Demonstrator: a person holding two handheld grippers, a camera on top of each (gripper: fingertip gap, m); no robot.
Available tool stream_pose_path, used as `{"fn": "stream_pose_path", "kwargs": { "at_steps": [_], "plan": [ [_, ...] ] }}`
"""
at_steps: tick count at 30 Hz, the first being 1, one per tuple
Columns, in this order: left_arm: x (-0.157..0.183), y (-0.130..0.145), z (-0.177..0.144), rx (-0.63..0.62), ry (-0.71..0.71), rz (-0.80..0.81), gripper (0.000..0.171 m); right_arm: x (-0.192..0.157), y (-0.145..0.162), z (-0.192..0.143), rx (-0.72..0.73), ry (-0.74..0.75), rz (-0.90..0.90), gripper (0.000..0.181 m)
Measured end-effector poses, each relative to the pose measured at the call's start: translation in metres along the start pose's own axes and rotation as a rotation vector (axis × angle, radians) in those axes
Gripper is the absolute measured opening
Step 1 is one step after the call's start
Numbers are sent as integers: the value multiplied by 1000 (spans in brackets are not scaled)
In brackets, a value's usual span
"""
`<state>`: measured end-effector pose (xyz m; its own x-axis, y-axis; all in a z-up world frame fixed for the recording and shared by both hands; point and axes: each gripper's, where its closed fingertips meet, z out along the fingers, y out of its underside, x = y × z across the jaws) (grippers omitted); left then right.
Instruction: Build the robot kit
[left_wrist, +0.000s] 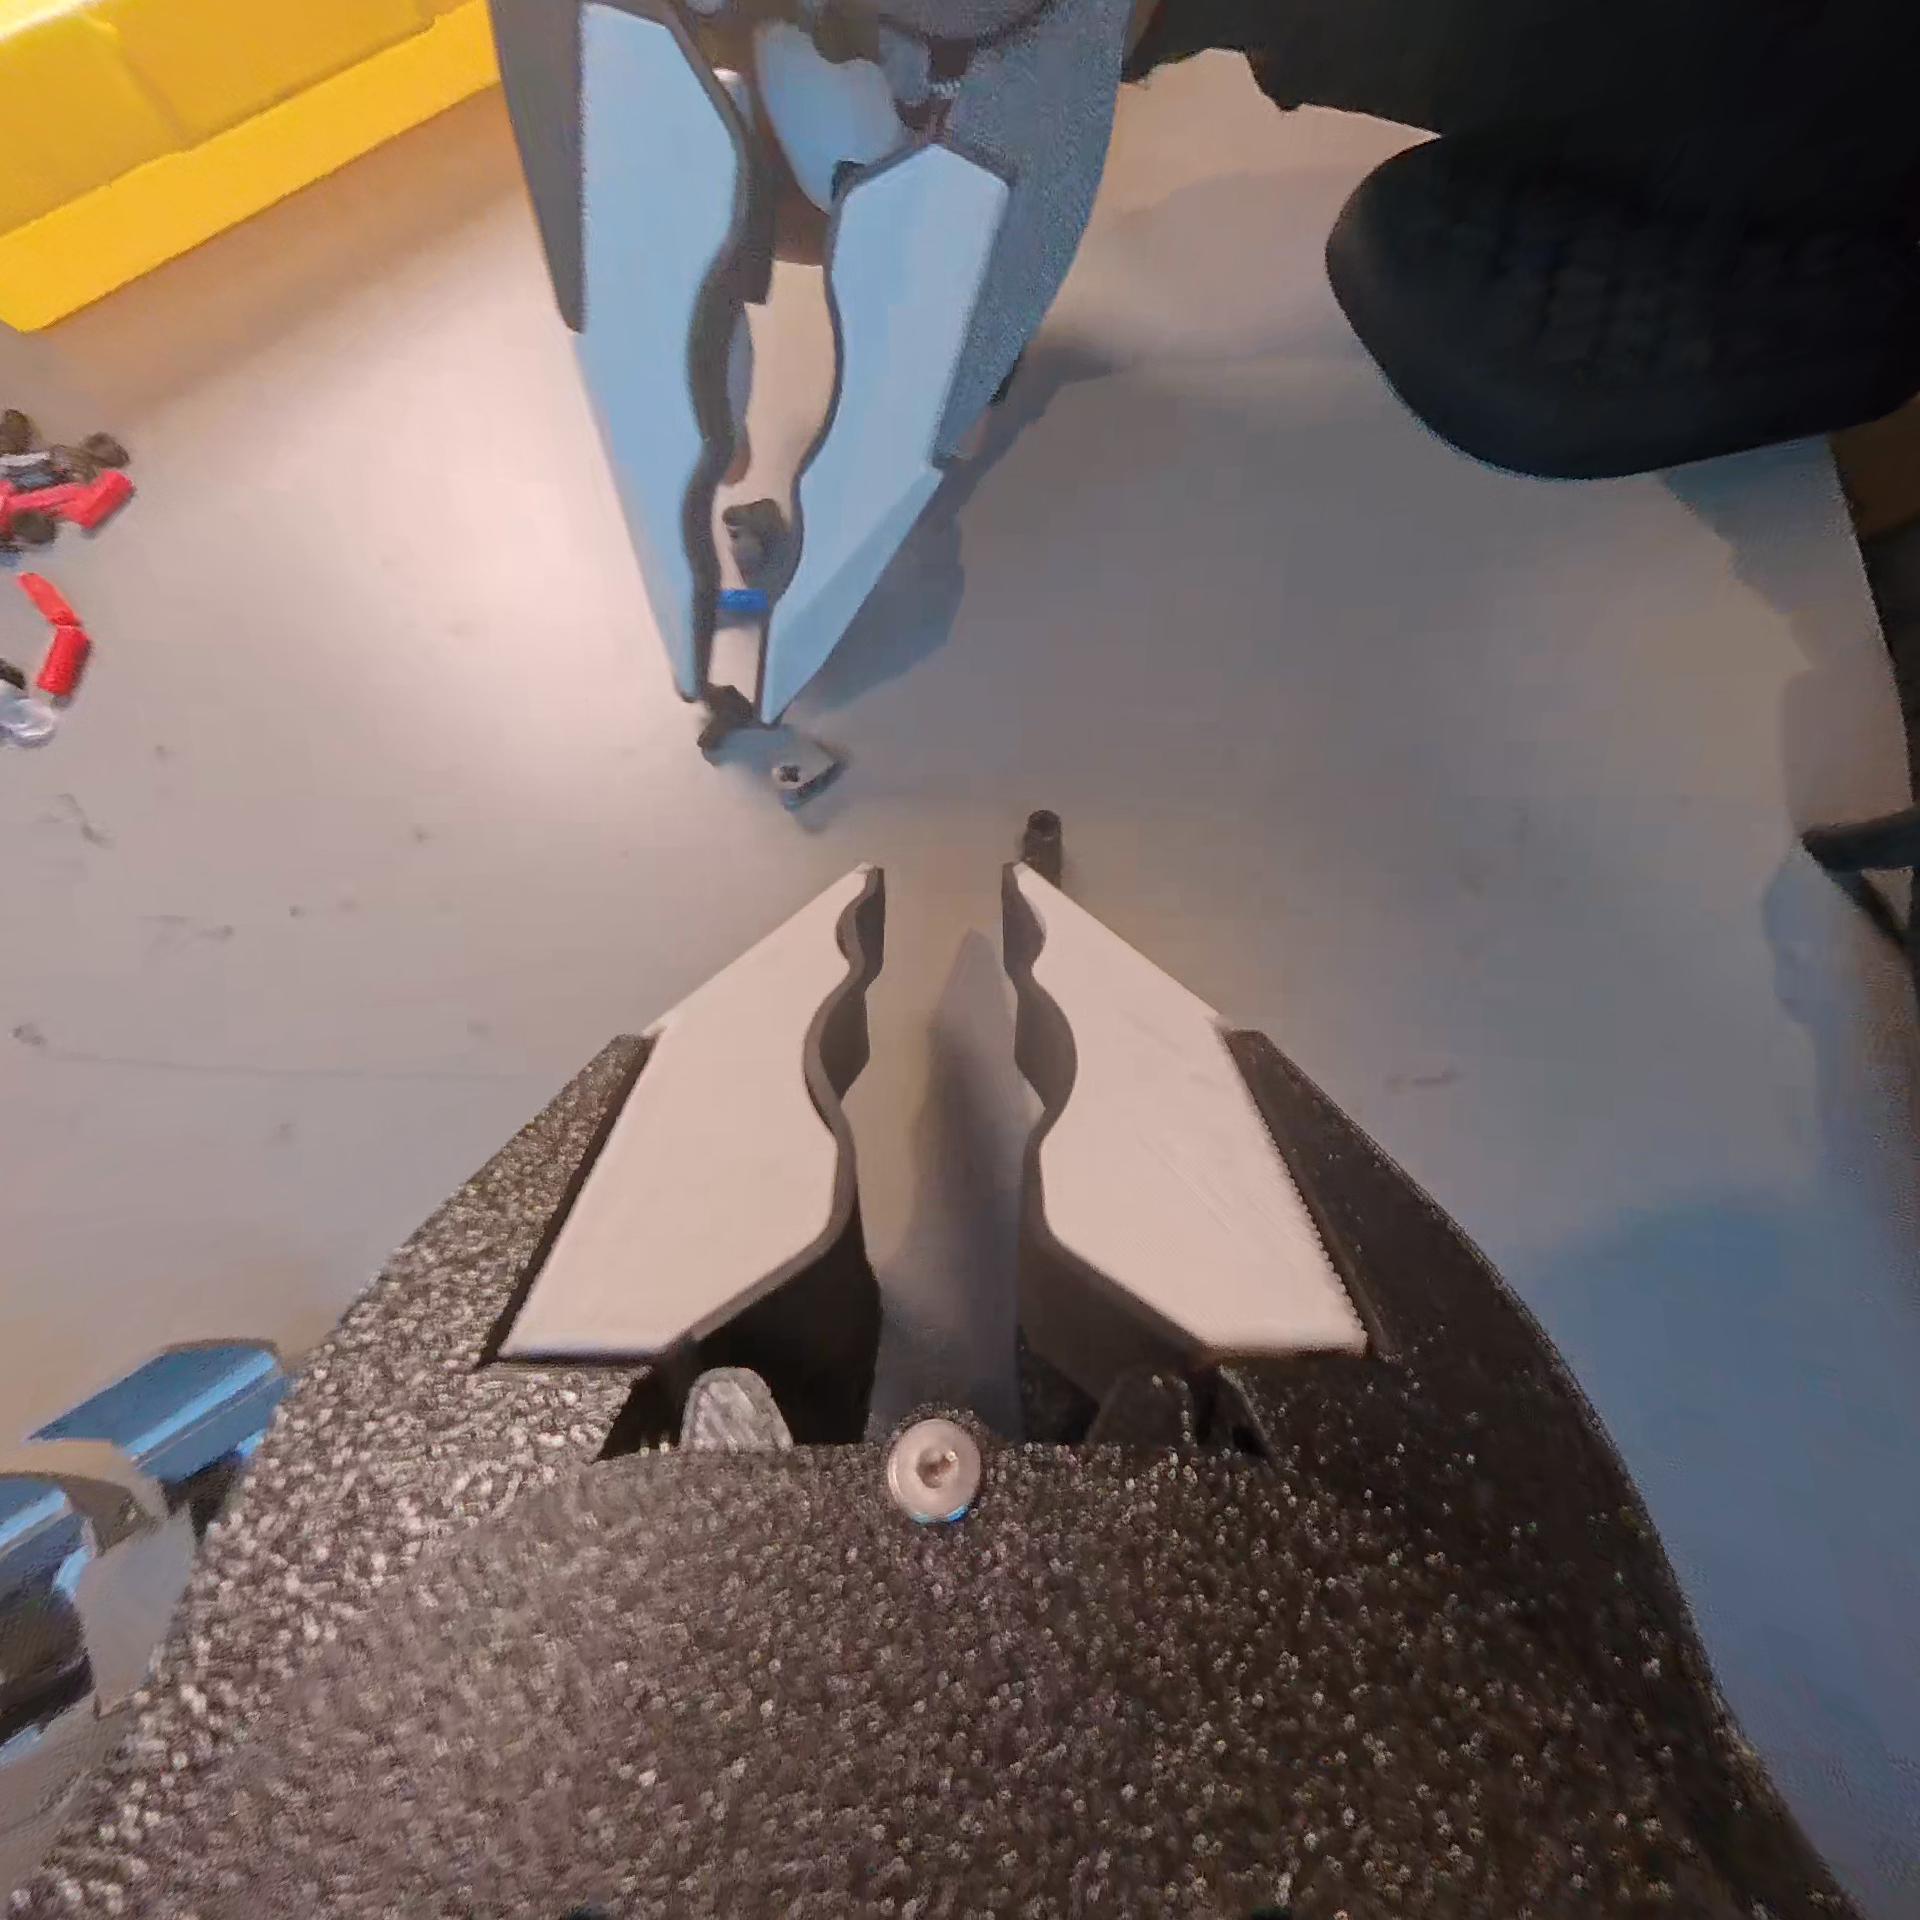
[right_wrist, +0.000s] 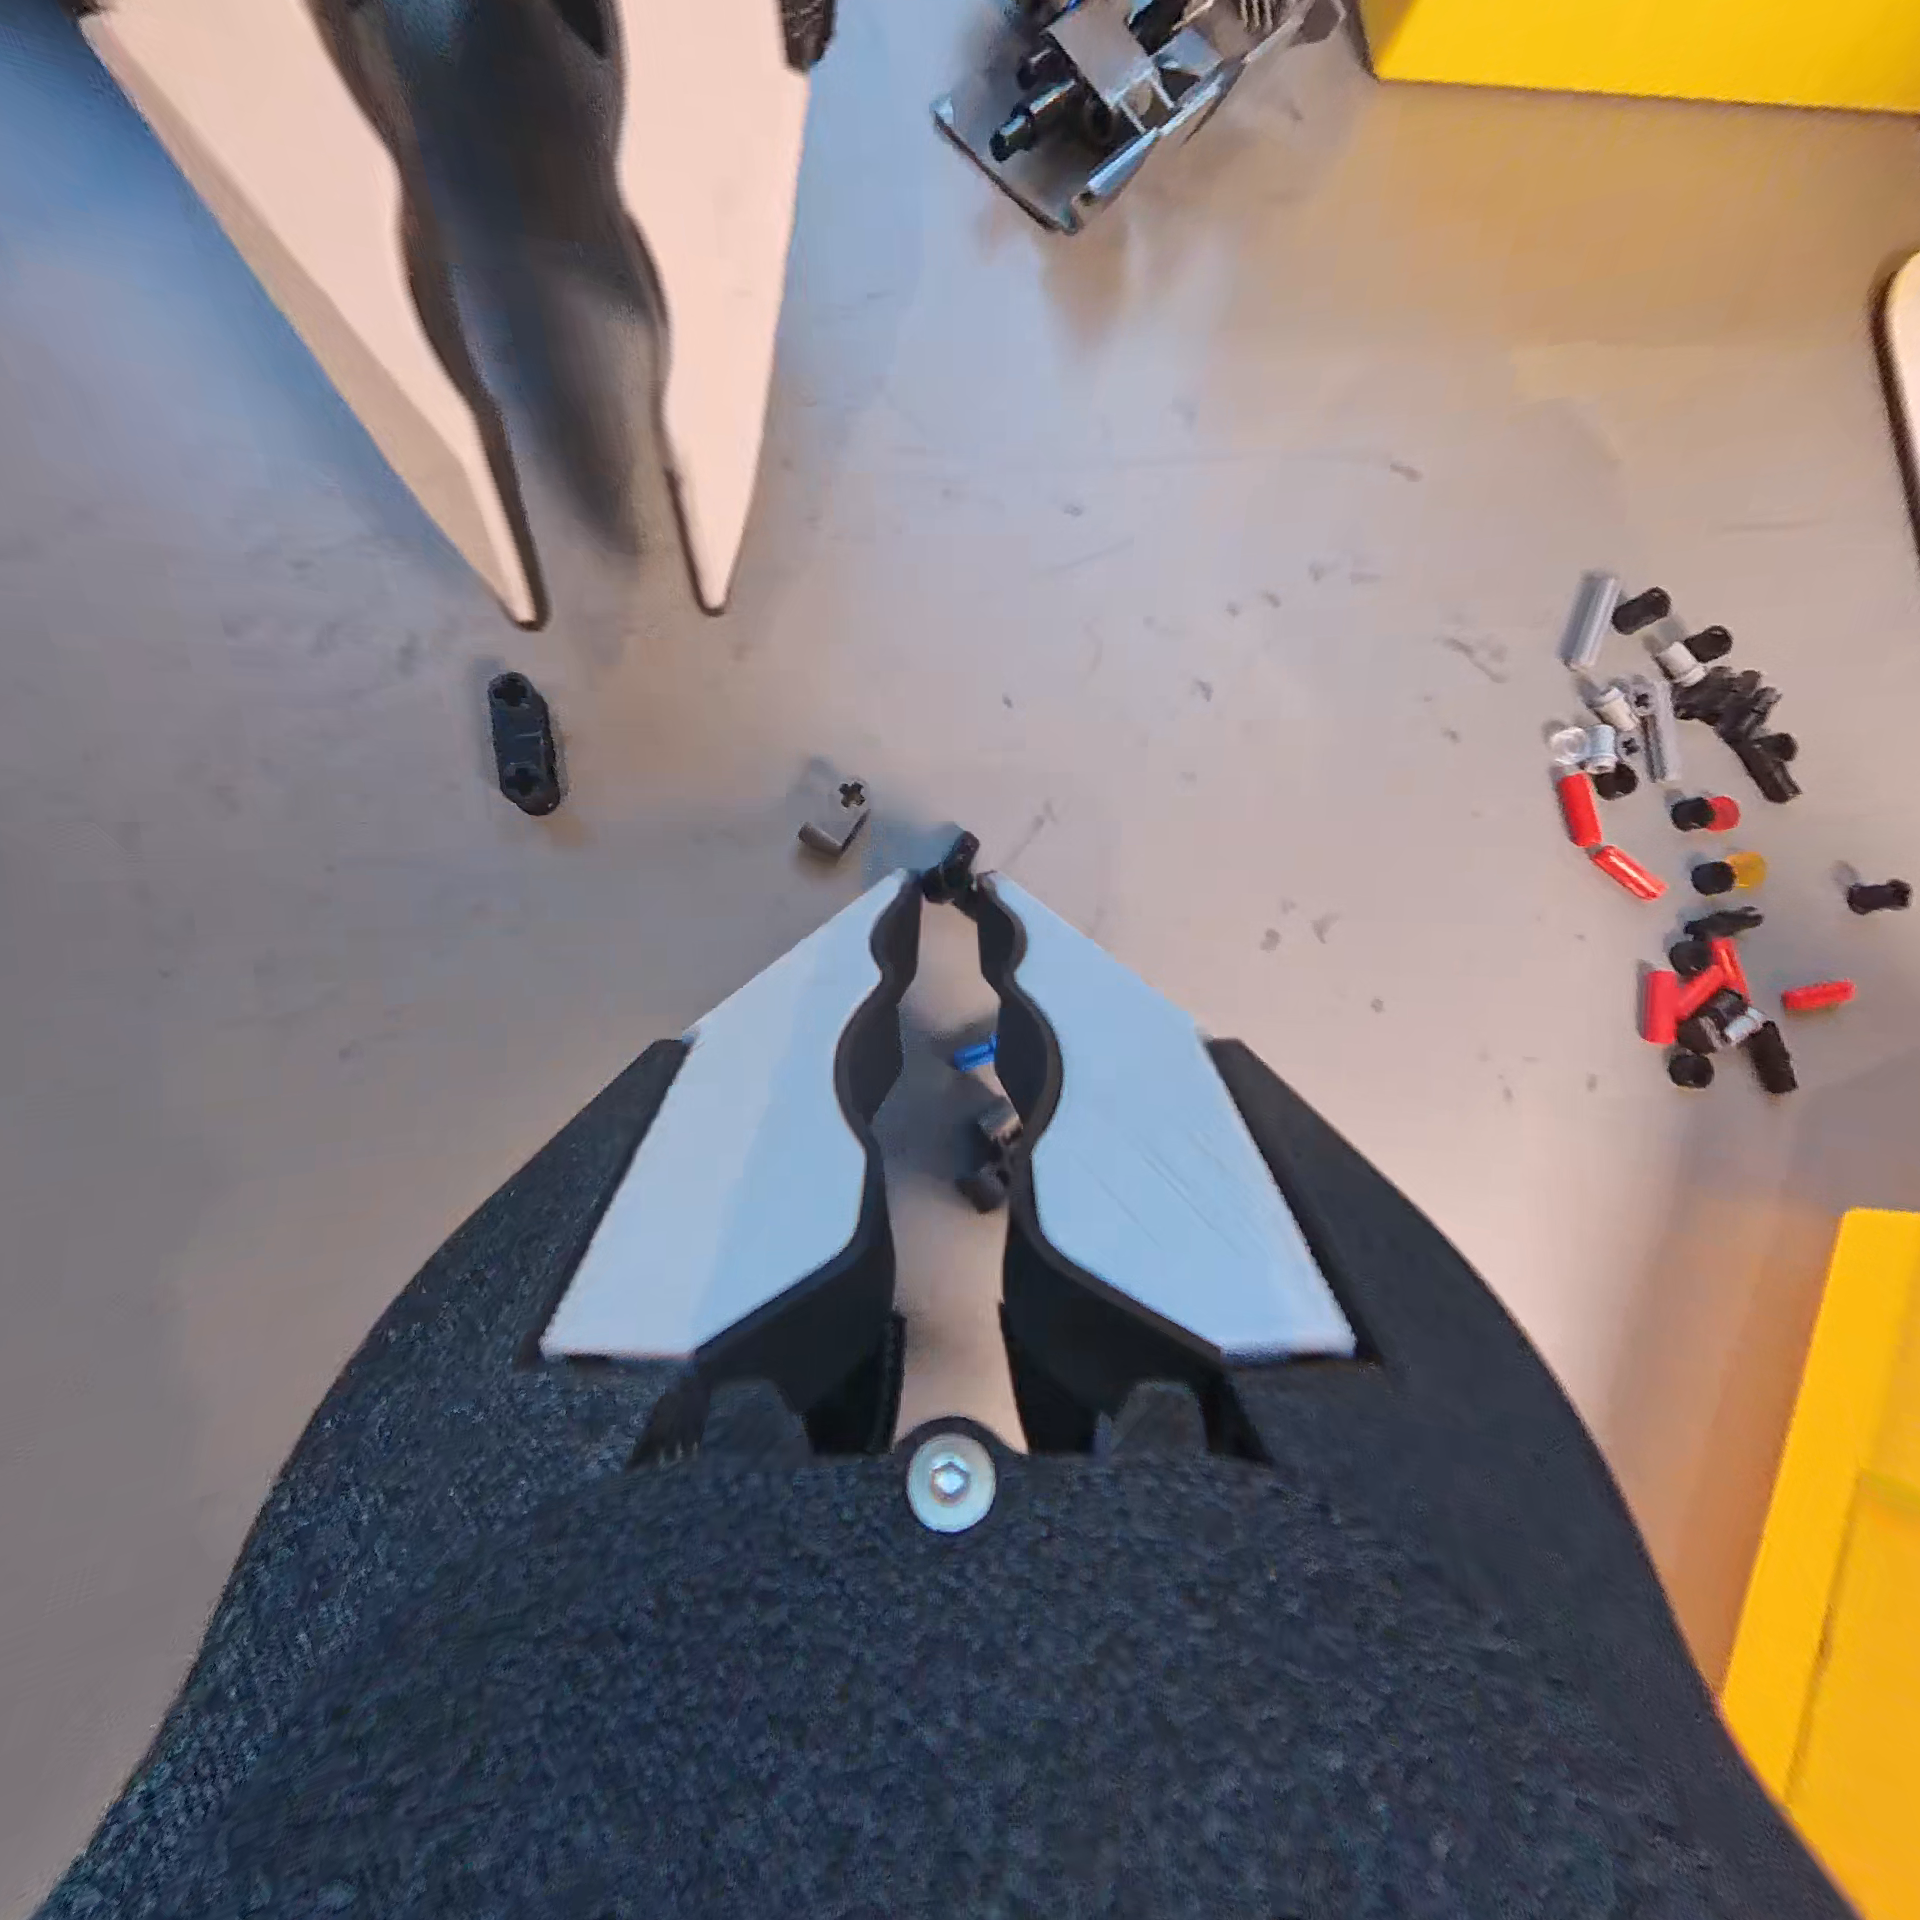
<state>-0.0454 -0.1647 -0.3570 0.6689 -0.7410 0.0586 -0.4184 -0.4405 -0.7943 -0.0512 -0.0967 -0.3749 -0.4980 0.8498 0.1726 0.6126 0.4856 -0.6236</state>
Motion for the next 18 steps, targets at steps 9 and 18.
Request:
{"fn": "stream_pose_path", "kwargs": {
  "at_steps": [9, 18],
  "plan": [
    [-15, -25, -10, 102, -202, 184, 19, -41, -56, -32, 279, -207, 118, 9],
    [-4, -36, -15, 121, -255, 375, 7, -47, -65, -41, 338, -290, 249, 9]
  ]
}}
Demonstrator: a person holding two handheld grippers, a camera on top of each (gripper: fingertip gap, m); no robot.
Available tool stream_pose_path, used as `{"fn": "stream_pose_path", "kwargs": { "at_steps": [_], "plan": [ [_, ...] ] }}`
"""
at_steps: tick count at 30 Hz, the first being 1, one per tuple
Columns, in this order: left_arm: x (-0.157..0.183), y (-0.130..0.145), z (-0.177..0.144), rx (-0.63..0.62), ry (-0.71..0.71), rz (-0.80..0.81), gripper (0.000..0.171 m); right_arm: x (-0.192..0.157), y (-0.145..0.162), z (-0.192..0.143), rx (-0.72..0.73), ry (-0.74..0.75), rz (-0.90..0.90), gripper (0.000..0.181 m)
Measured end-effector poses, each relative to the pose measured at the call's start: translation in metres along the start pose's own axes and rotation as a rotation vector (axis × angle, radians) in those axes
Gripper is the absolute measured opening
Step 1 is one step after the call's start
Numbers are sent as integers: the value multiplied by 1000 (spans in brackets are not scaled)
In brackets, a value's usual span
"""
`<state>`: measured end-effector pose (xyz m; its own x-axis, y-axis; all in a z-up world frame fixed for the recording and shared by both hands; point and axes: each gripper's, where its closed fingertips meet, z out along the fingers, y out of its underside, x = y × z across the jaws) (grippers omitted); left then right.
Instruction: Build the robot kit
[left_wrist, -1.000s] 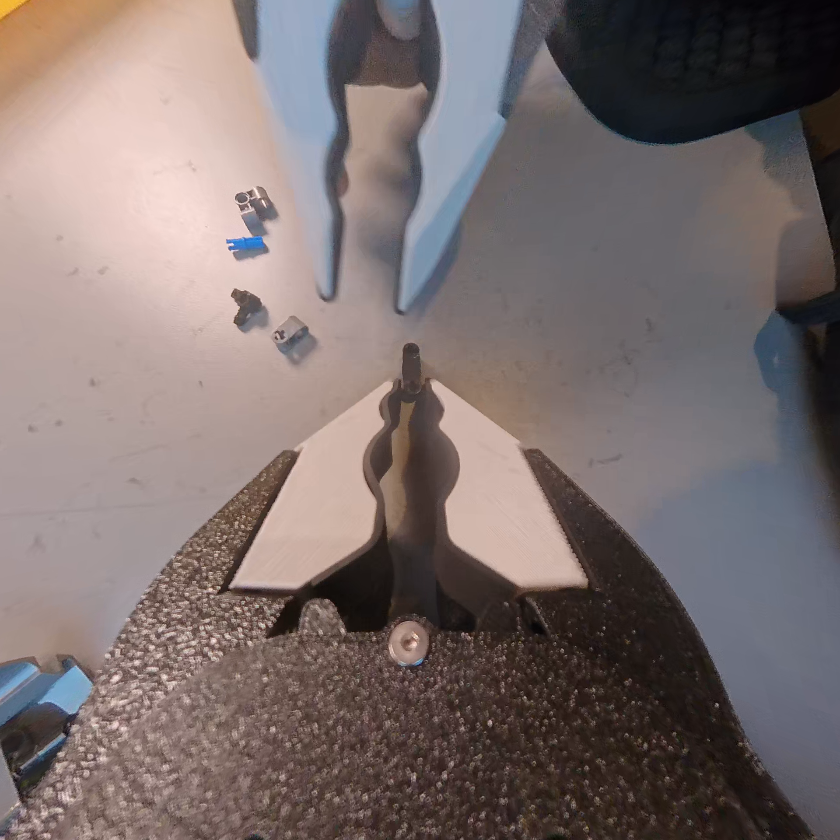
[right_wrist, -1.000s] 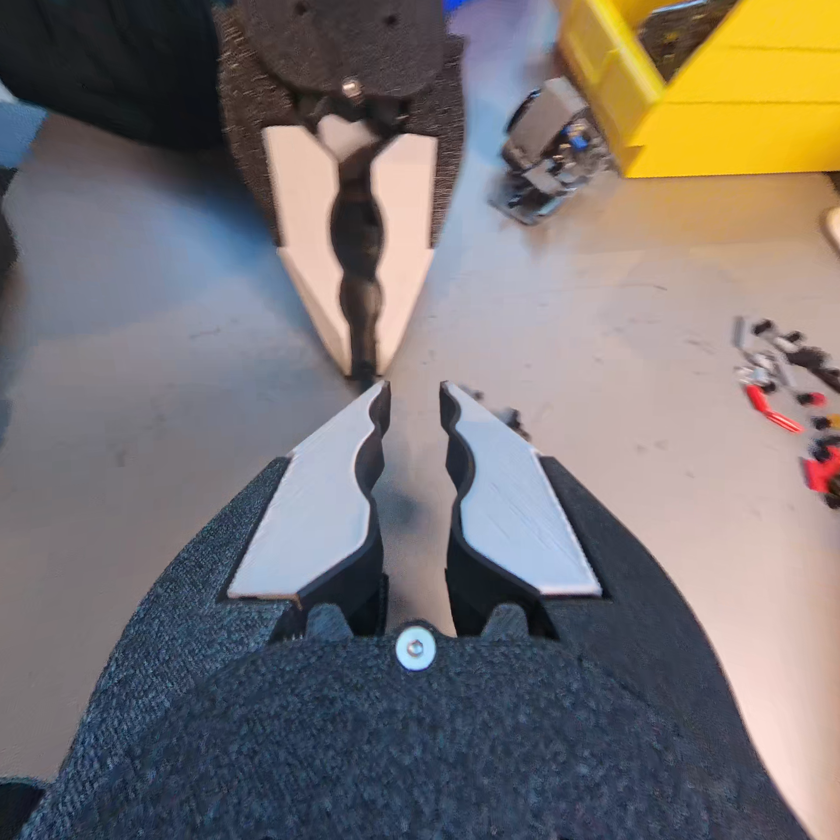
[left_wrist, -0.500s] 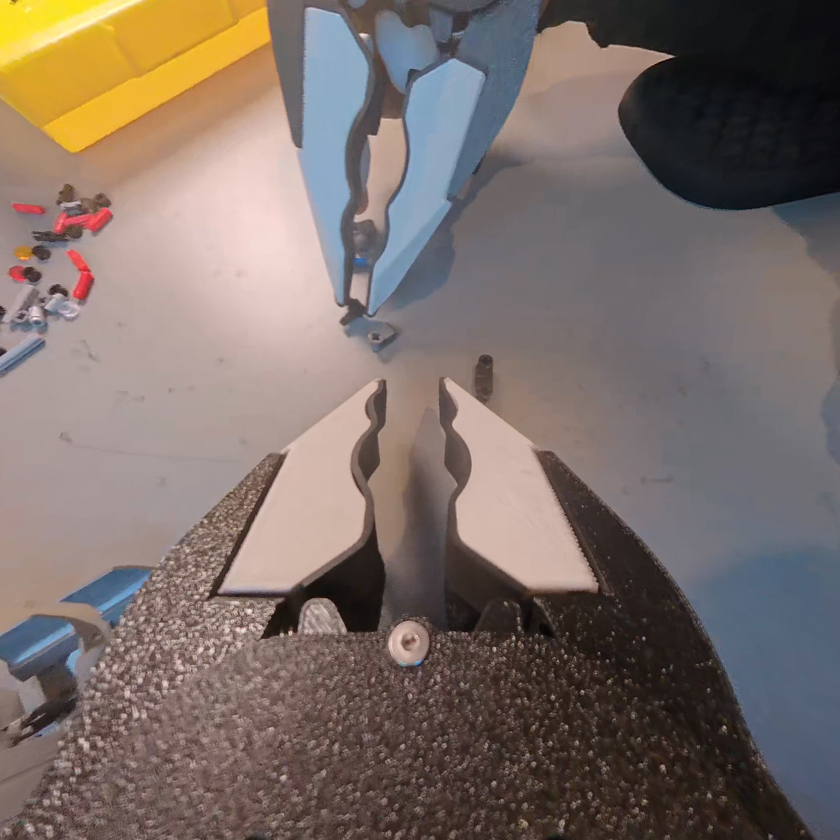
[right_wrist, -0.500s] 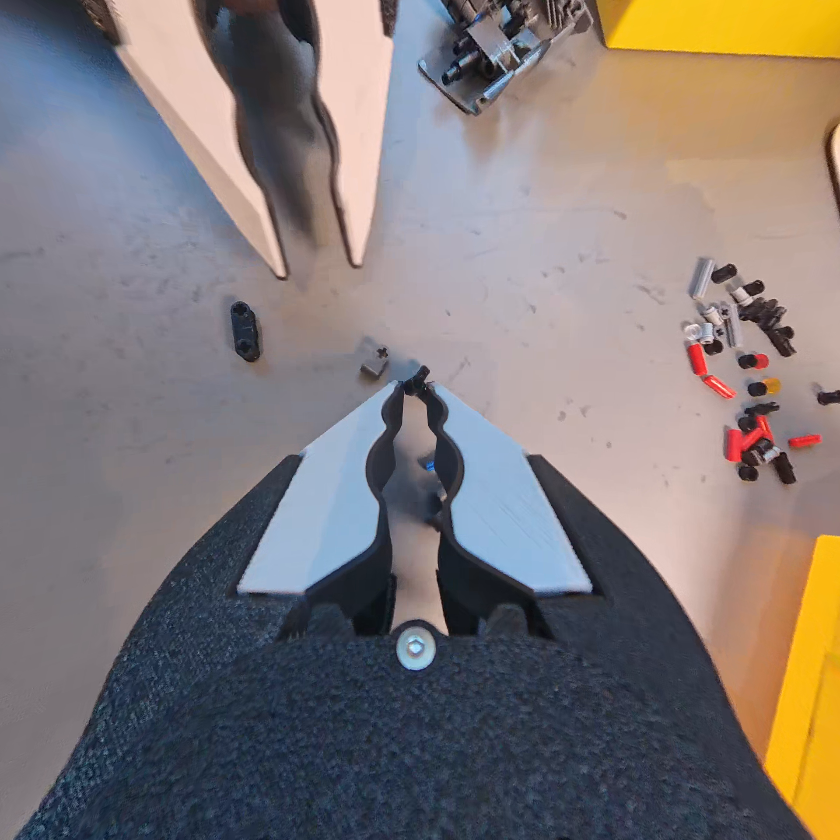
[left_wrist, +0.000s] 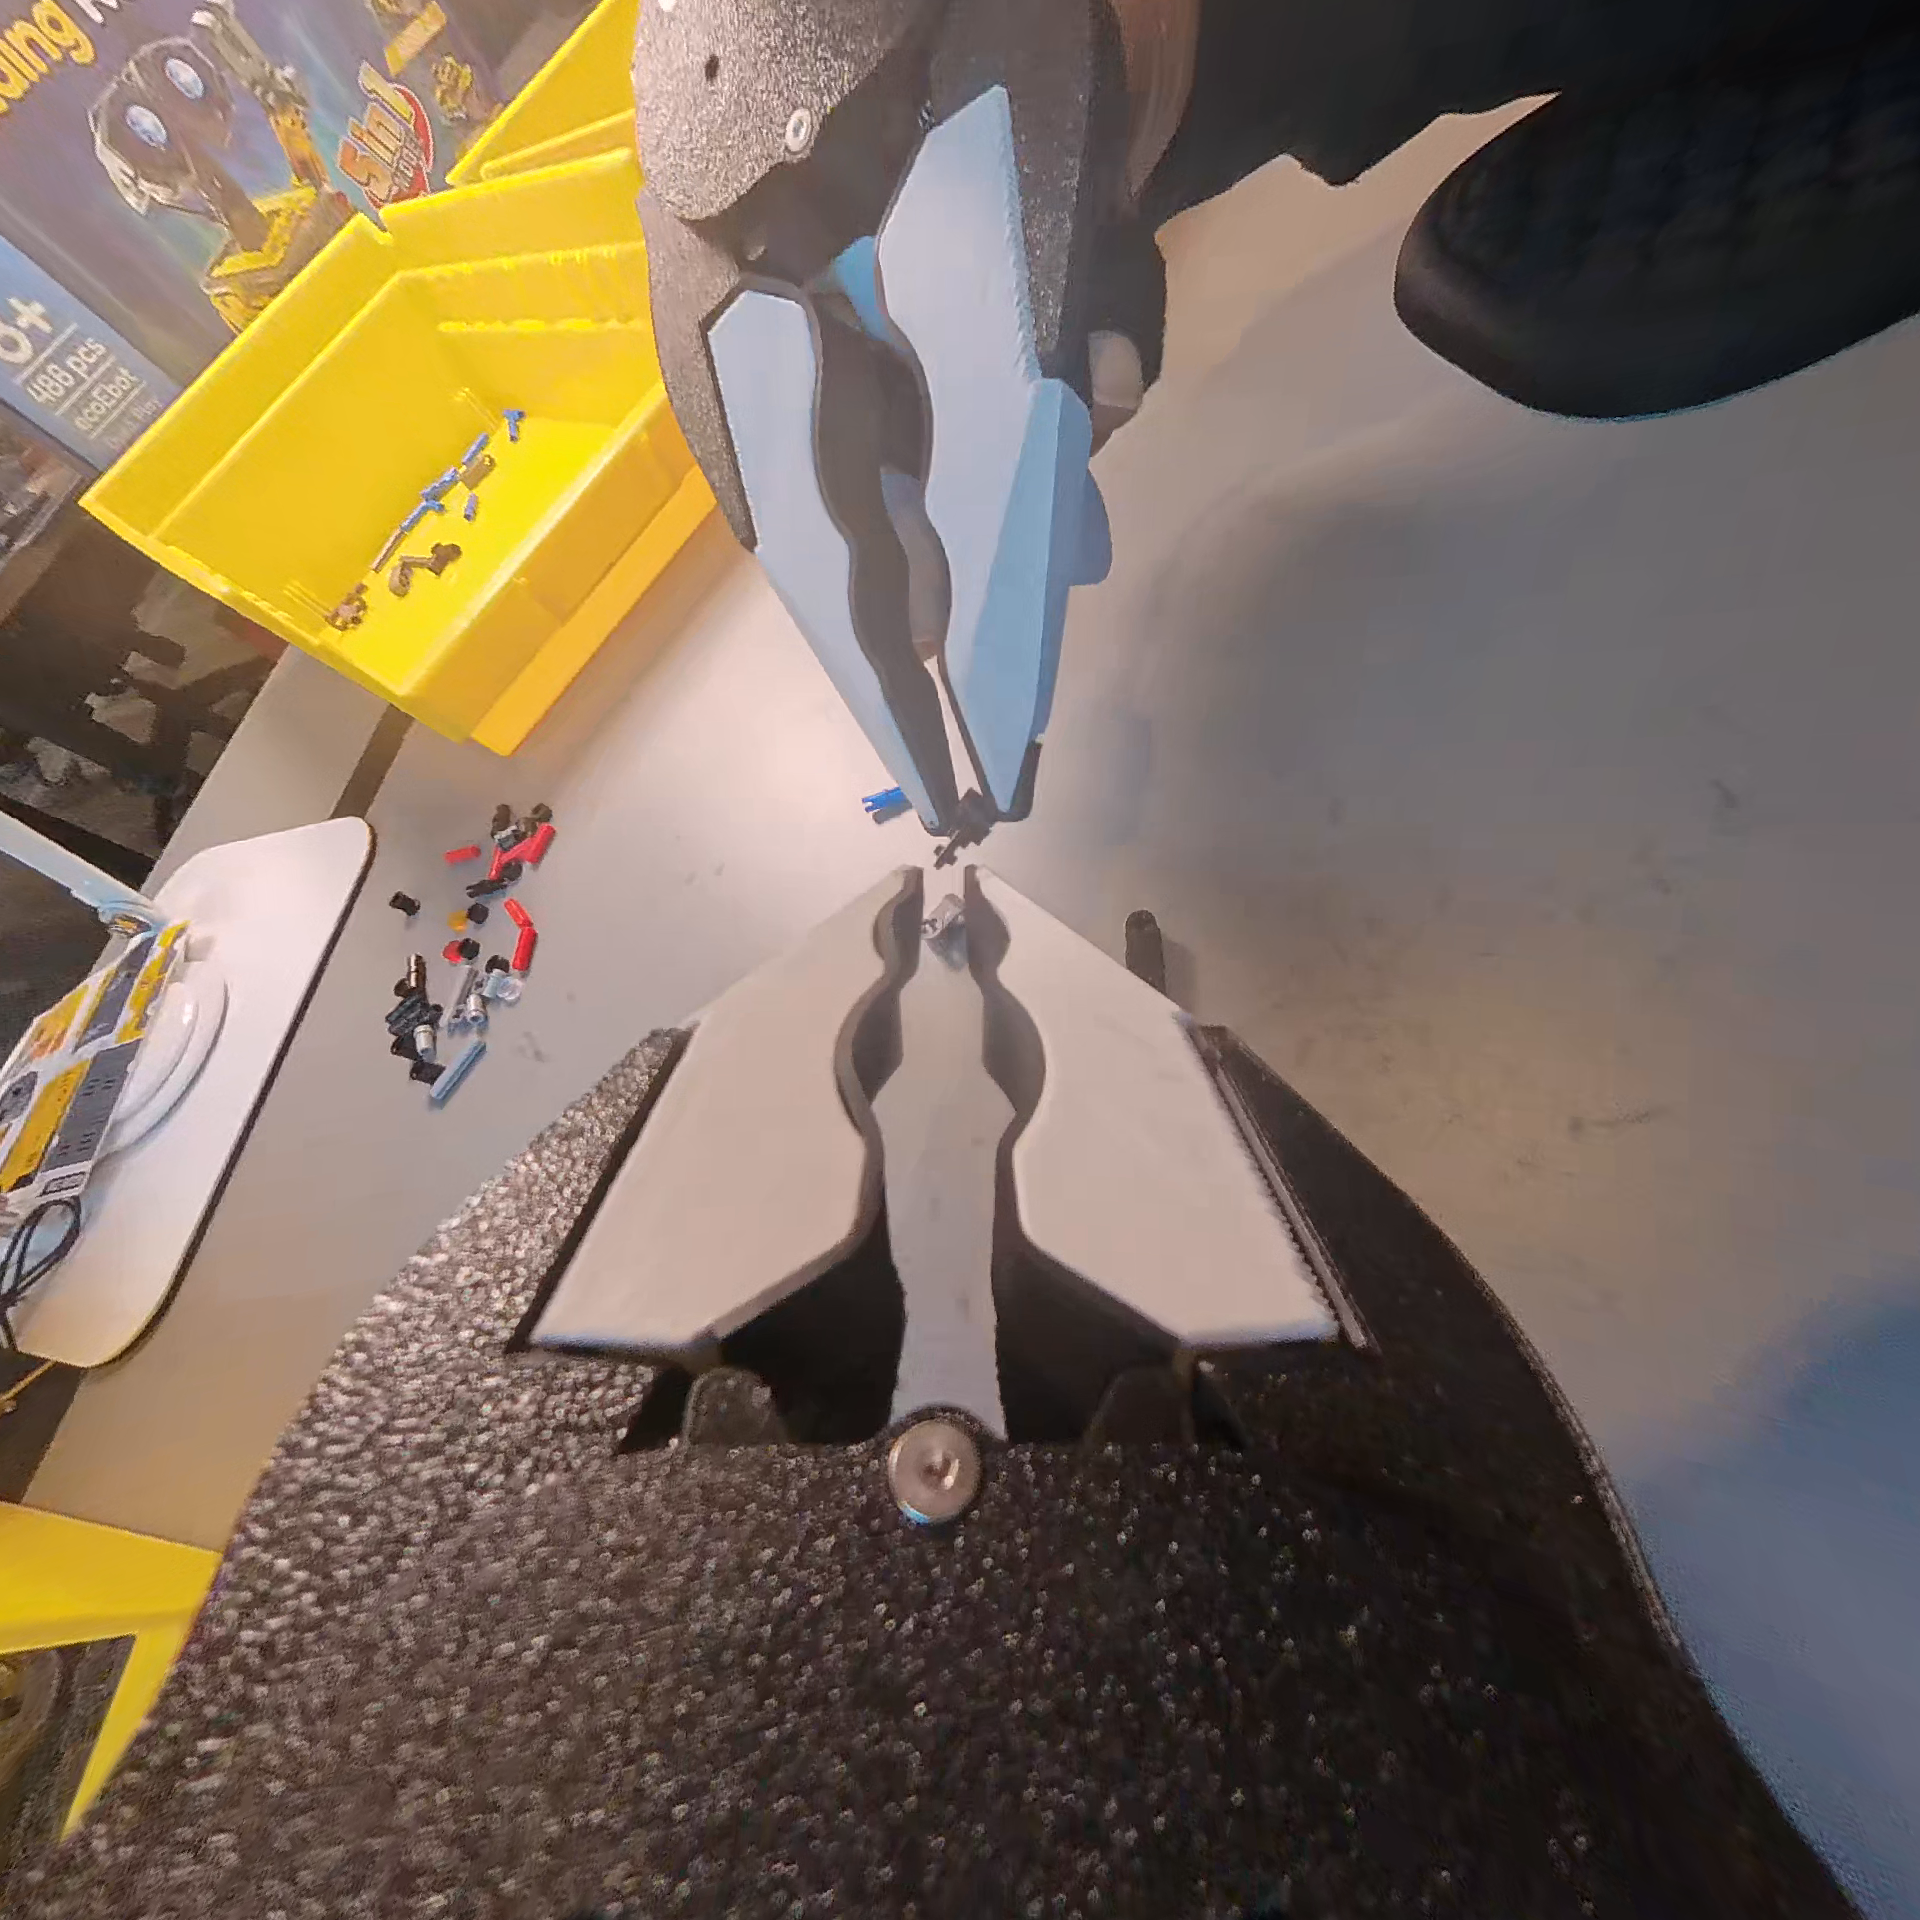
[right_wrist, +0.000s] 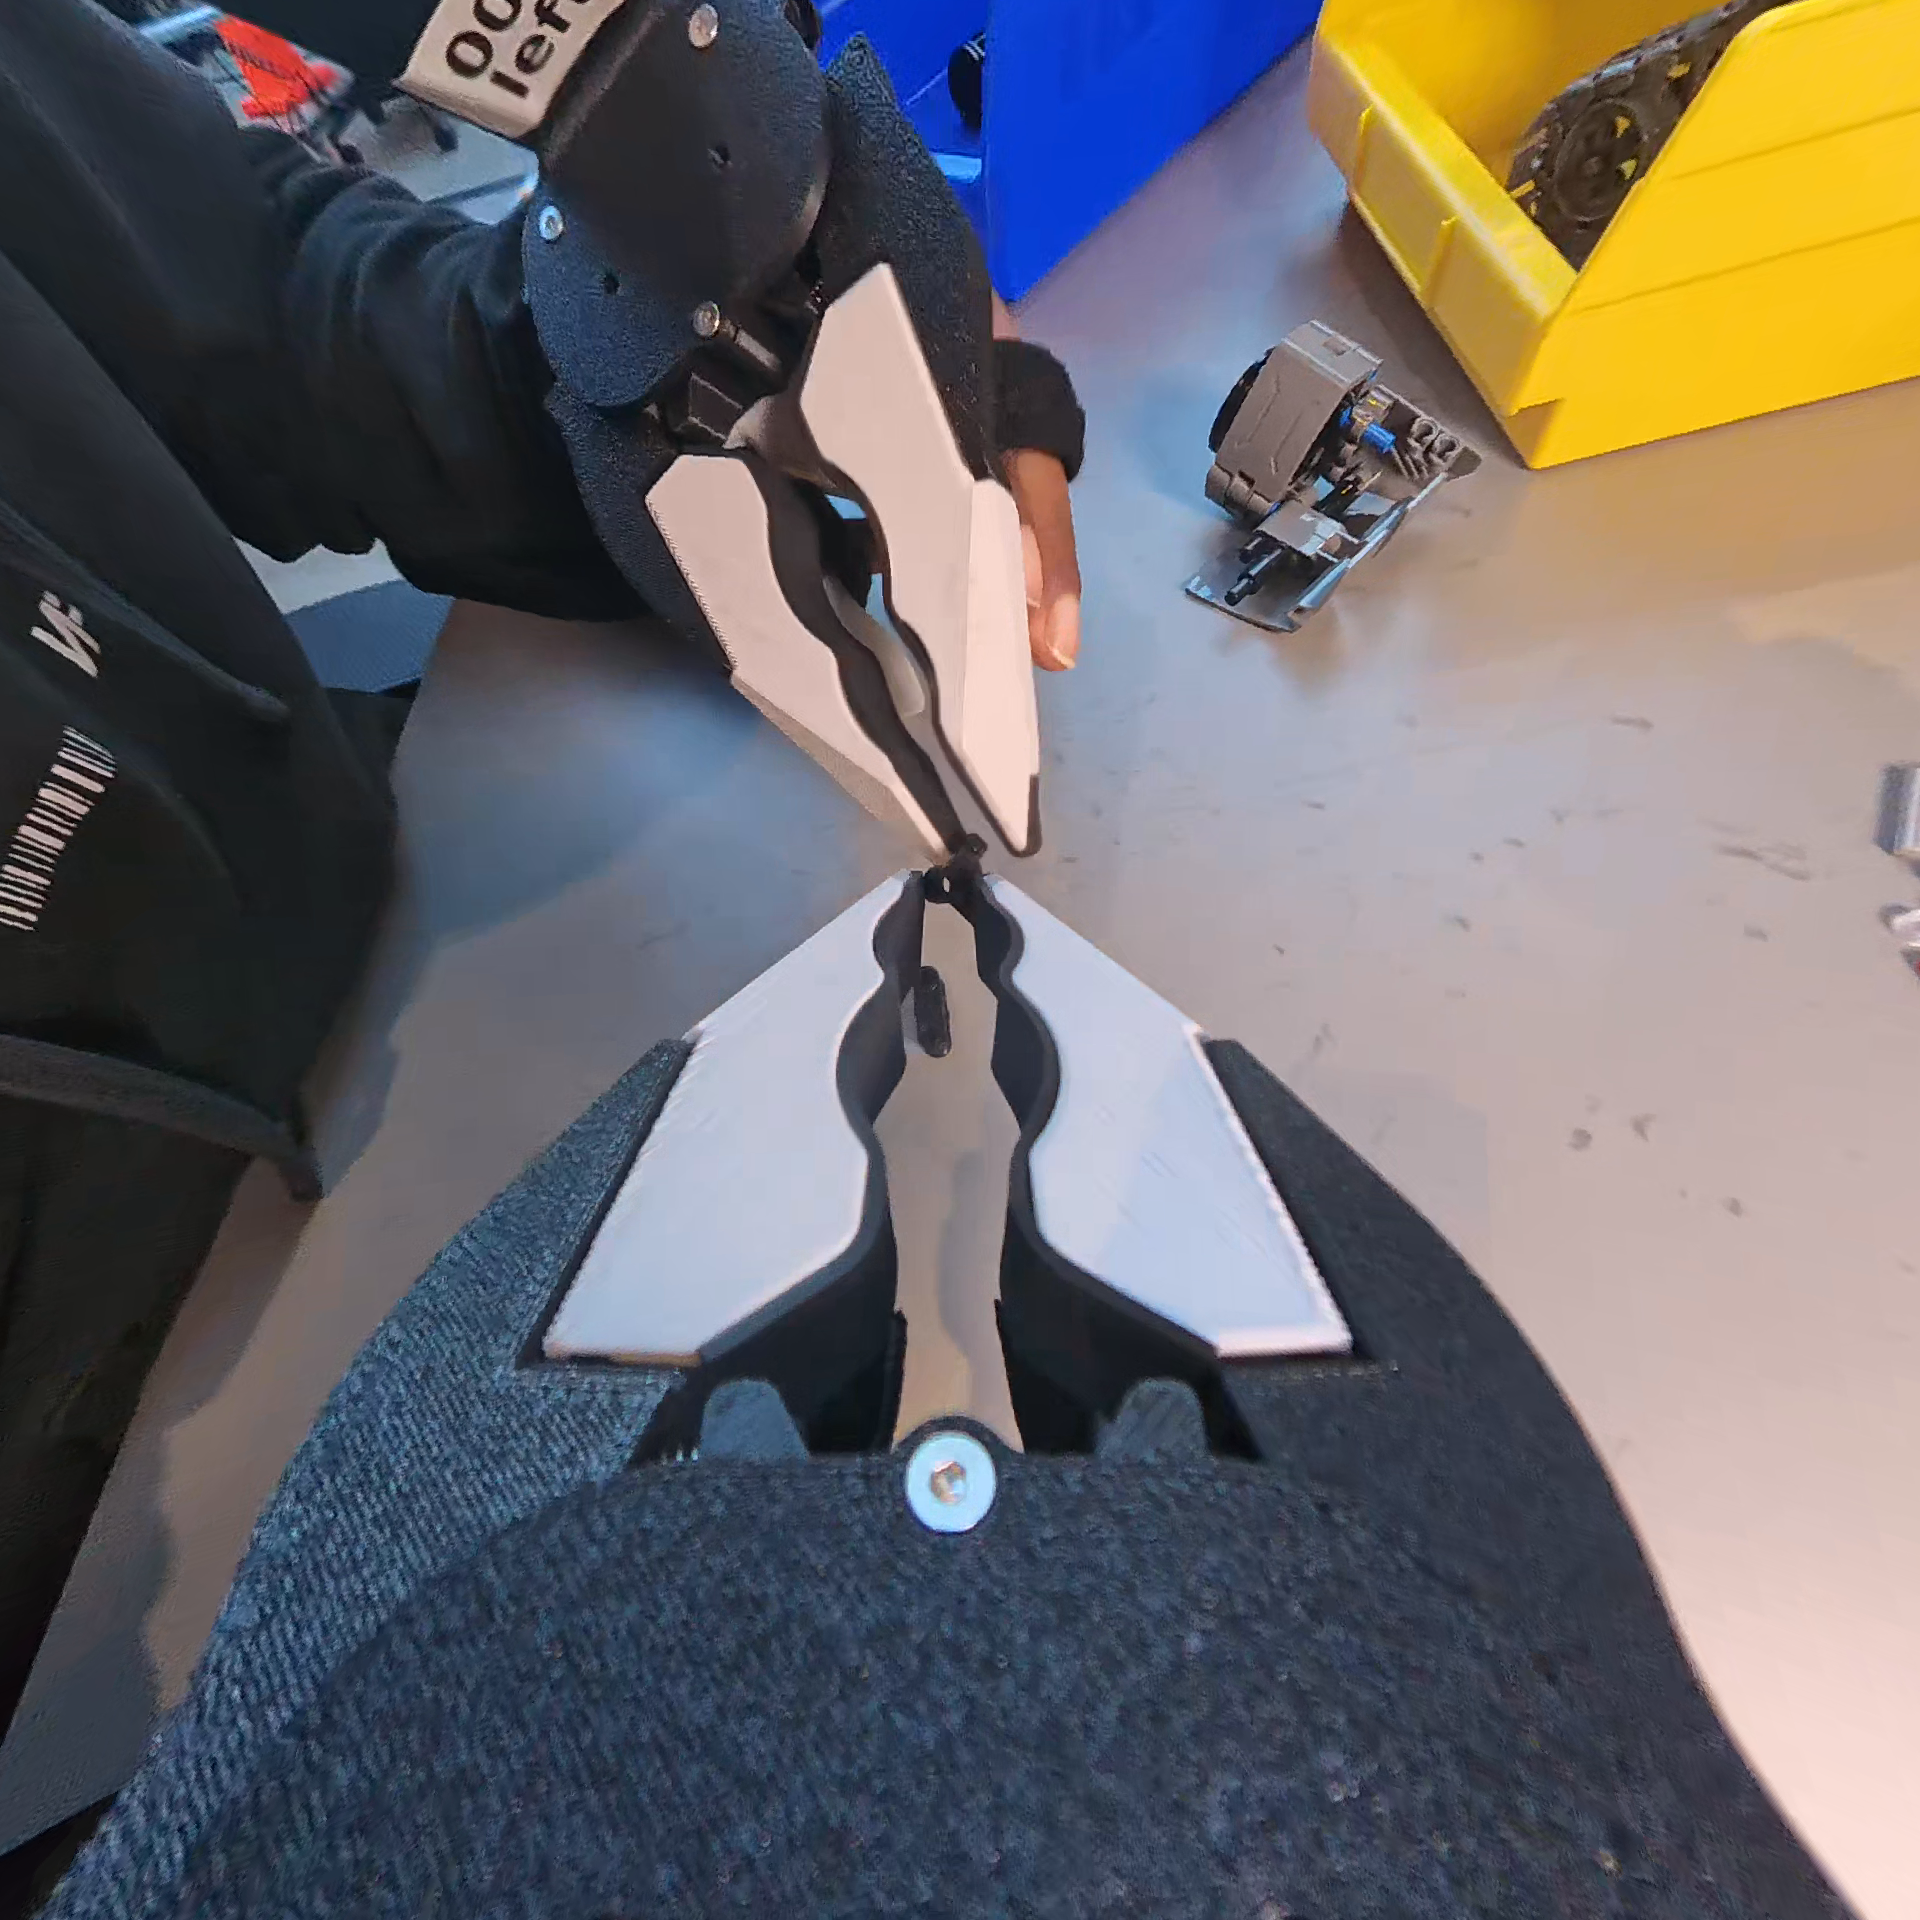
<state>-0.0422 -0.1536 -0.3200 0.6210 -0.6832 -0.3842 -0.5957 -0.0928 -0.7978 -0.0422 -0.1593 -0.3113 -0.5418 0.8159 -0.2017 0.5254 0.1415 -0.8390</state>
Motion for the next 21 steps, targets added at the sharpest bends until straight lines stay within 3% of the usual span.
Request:
{"fn": "stream_pose_path", "kwargs": {
  "at_steps": [11, 13, 18, 21],
  "plan": [
    [12, 0, 1, -27, 25, 107, 3, -8, 6, 2, -16, -66, 53, 9],
    [8, -5, -1, 15, 46, 11, 2, -8, -2, -2, 44, -64, 30, 9],
    [-8, -40, -23, 341, 194, -397, 1, -11, -42, -23, 302, -18, -102, 8],
    [-10, -46, -27, 405, 233, -470, 1, -13, -48, -26, 323, 26, -167, 7]
  ]
}}
